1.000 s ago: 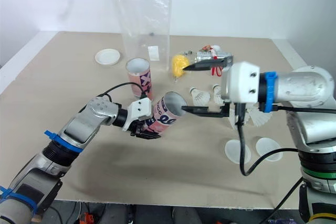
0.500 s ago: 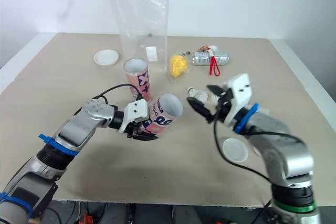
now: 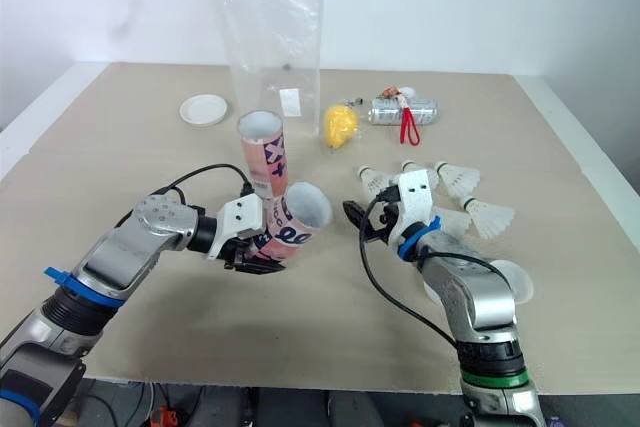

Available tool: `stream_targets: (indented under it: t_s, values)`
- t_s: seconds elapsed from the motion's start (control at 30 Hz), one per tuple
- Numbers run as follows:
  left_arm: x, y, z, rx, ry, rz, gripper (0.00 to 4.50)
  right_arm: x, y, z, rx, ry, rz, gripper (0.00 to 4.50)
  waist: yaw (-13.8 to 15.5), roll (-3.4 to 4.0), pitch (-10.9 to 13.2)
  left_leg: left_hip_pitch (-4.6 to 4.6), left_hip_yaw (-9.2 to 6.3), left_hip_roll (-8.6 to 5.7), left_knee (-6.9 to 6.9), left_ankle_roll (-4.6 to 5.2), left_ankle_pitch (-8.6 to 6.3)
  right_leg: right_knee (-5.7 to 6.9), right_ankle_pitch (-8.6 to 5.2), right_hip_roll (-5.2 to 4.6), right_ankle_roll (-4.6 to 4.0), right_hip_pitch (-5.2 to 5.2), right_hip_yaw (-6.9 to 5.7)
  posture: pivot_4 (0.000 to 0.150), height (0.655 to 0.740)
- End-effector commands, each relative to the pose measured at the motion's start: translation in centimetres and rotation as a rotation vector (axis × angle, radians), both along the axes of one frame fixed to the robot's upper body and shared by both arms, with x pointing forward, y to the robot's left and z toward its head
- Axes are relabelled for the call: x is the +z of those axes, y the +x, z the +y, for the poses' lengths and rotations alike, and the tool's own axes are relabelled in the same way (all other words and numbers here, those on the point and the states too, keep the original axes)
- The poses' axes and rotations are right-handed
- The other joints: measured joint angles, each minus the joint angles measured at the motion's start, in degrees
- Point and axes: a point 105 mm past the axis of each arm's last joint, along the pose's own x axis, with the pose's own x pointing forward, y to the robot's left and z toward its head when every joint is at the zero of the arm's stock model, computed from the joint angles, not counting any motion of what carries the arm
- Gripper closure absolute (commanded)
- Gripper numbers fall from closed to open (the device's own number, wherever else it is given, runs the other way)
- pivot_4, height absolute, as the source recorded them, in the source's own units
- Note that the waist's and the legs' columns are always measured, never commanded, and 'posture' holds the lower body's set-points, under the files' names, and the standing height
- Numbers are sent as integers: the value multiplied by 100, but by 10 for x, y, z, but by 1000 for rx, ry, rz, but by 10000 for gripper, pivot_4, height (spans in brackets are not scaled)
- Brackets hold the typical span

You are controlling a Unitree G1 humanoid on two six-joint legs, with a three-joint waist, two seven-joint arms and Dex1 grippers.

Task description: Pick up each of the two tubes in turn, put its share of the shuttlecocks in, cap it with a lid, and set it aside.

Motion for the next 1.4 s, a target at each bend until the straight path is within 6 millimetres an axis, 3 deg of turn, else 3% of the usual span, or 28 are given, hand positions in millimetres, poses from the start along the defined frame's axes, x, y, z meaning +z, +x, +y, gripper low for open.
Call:
stream_targets:
  t_s: [0.03,0.37,0.47,0.53,0.7,0.73,0.93,1.07,1.1,1.2,1.27,1.4]
  values:
    - [7,2,-2,-3,-2,-35,15835,13,12,4,6,6,-63,295,0,0,0,0,0,0,0,0,0,0,0,0,0,0,0,1500,7400]
    - [6,0,-3,3,-4,-43,15835,12,51,0,-75,60,-47,295,-8,0,1,-2,1,0,-4,-1,0,-1,1,0,-5,-2,0,1500,7400]
    - [5,0,-2,9,-2,-44,15835,13,57,-3,-101,62,-54,13654,-11,1,1,-2,0,0,-6,0,0,0,1,0,-5,-2,0,1500,7400]
    - [5,1,-2,12,-3,-45,15835,14,59,-3,-100,57,-58,19435,-12,1,1,-1,0,0,-6,0,0,-1,1,0,-5,-2,0,1500,7400]
    - [6,2,-3,18,-8,-50,15835,17,60,1,-67,29,-77,42887,-15,1,1,-2,0,0,-7,0,0,-1,0,0,-4,-2,0,1500,7400]
    - [6,2,-3,18,-9,-51,15835,17,60,1,-67,30,-80,44469,-15,1,1,-1,0,0,-7,0,0,-1,0,0,-4,-3,0,1500,7400]
    - [5,3,-6,11,-12,-55,15835,28,56,3,-30,-5,-126,44469,-16,2,1,-2,0,0,-7,0,0,-1,0,0,-3,-3,0,1500,7400]
    - [5,3,-7,0,-11,-56,15835,69,37,3,78,-104,-284,44469,-8,10,7,-6,1,-3,-8,-1,0,-1,-1,-2,-3,-5,0,1500,7400]
    - [6,3,-8,-7,-12,-54,15835,89,25,2,147,-174,-377,44469,-4,11,7,-6,0,-3,-8,-1,0,-1,-3,-2,-2,-5,0,1500,7400]
    - [7,3,-10,-19,-20,-47,15835,125,-7,5,318,-339,-552,44469,13,20,13,-12,-3,-13,-9,-1,0,-4,-13,-8,5,-6,0,1500,7400]
    - [7,2,-12,-30,-23,-37,15835,147,-44,9,527,-491,-684,44469,13,25,17,-10,-3,-14,-11,-2,-2,-6,-19,-9,9,-4,0,1500,7400]
    - [7,4,-14,-39,-22,-33,15835,141,-85,16,801,-769,-760,44469,12,29,20,-7,-7,-19,-22,-2,-3,-8,-28,-9,10,-1,0,1500,7400]
